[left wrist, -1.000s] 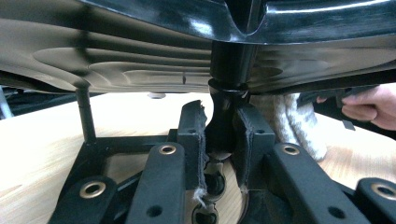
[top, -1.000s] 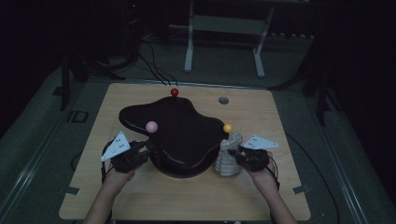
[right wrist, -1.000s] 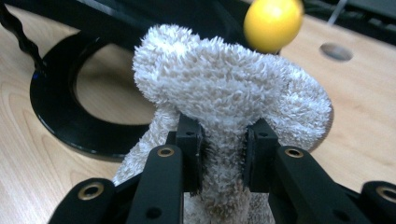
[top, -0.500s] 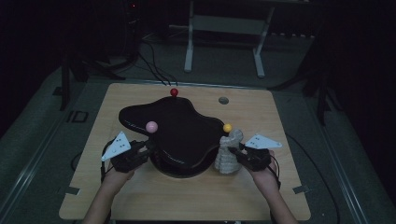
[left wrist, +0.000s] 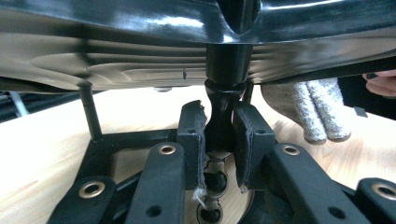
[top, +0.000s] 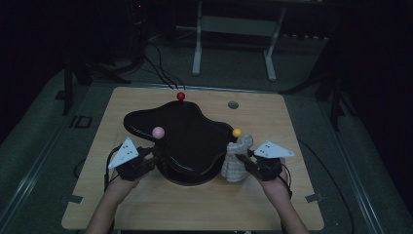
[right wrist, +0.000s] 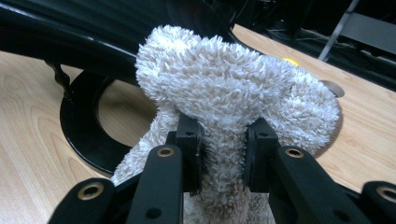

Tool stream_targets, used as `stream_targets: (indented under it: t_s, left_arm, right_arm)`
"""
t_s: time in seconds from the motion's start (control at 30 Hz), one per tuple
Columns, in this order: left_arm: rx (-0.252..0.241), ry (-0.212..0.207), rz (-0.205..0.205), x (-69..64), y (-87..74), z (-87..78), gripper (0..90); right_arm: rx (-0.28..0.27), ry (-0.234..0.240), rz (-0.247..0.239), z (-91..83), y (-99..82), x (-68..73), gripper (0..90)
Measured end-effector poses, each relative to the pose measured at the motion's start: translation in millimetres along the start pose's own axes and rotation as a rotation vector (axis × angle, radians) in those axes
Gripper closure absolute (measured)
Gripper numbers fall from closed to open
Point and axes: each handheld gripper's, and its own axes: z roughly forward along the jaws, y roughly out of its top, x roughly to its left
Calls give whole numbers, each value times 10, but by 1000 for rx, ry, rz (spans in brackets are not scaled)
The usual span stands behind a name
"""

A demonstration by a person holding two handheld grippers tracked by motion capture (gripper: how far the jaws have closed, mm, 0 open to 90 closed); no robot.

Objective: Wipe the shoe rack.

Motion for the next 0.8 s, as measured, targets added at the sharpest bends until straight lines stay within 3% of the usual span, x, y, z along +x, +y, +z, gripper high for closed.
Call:
stream_targets:
  t_s: [0.2,0.47,0.67,0.8]
  left_arm:
    - [-1,-15,7,12,-4,-5,741]
    - [-4,-31,-4,35,-9,-4,741]
    - [-3,-28,3,30,-8,-4,742]
    - [-1,-35,5,39,-7,-3,742]
  right_arm:
    - [104,1,-19,222,-210,79,724]
    - [6,-24,-20,27,6,59,724]
    - [70,7,-16,182,-113,113,724]
    - [32,-17,-28,70,-1,76,724]
